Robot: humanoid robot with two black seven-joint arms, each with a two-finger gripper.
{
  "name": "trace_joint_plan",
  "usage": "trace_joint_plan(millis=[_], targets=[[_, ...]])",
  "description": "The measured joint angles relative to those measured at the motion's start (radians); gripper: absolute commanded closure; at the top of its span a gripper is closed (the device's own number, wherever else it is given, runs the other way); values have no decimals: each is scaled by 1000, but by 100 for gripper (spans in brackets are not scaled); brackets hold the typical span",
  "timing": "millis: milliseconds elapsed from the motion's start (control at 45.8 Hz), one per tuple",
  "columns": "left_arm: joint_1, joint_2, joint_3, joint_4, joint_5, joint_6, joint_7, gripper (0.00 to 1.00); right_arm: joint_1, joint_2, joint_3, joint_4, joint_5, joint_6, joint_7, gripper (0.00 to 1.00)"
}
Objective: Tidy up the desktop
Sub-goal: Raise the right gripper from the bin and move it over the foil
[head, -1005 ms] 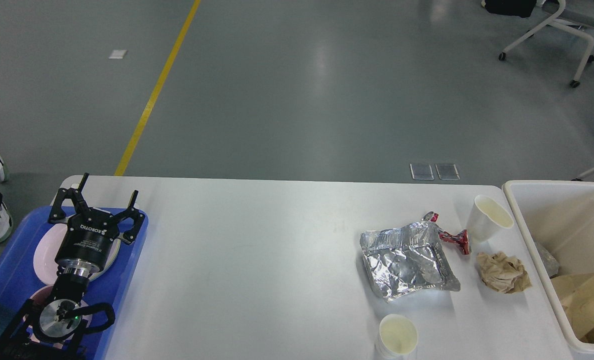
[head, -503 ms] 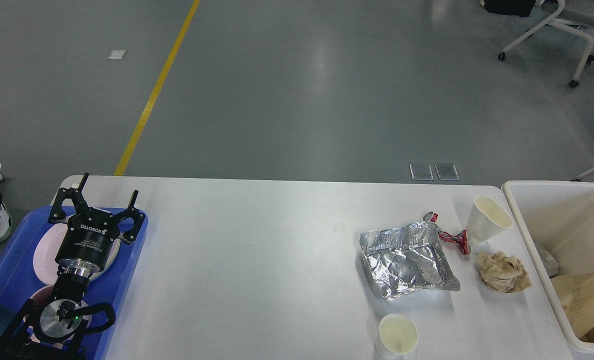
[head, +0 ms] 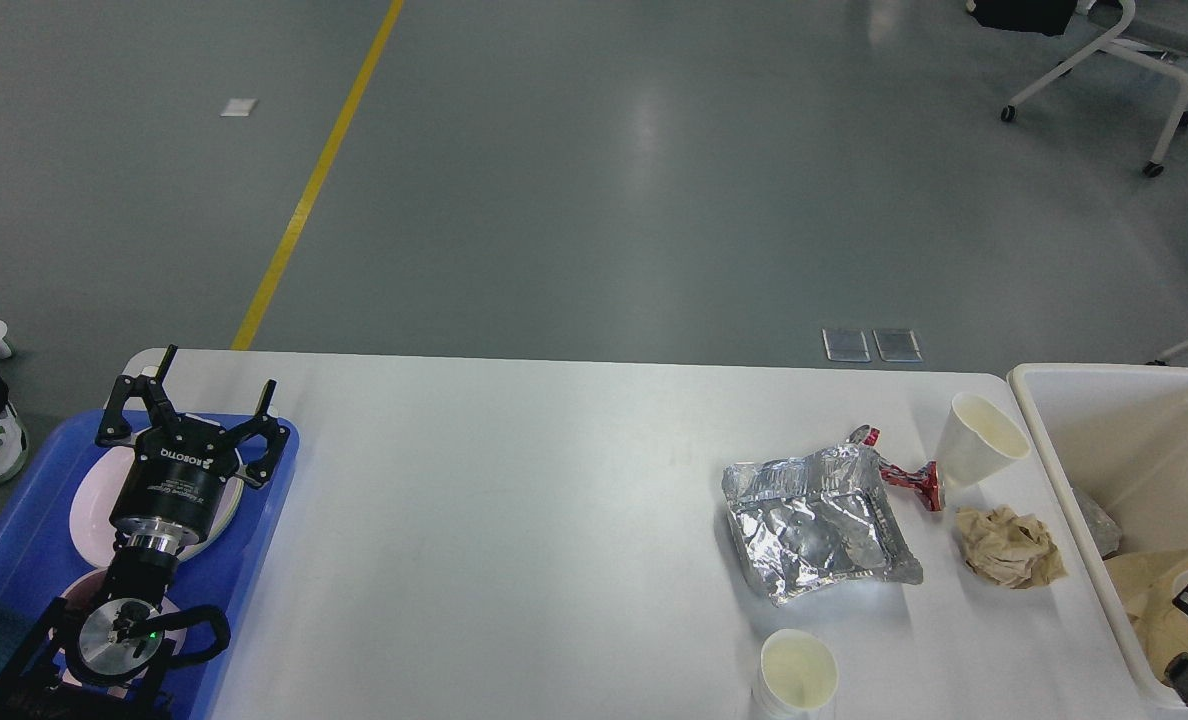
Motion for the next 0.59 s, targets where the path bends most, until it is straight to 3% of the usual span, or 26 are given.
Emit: trace_joint_plan(millis=[328,590], targets=[[0,0,0,0,0,0,0,4,130,-9,-3,106,-14,44,-3,0],[0,-1,0,0,0,0,0,4,407,-141,-28,260,-54,223,-9,0]])
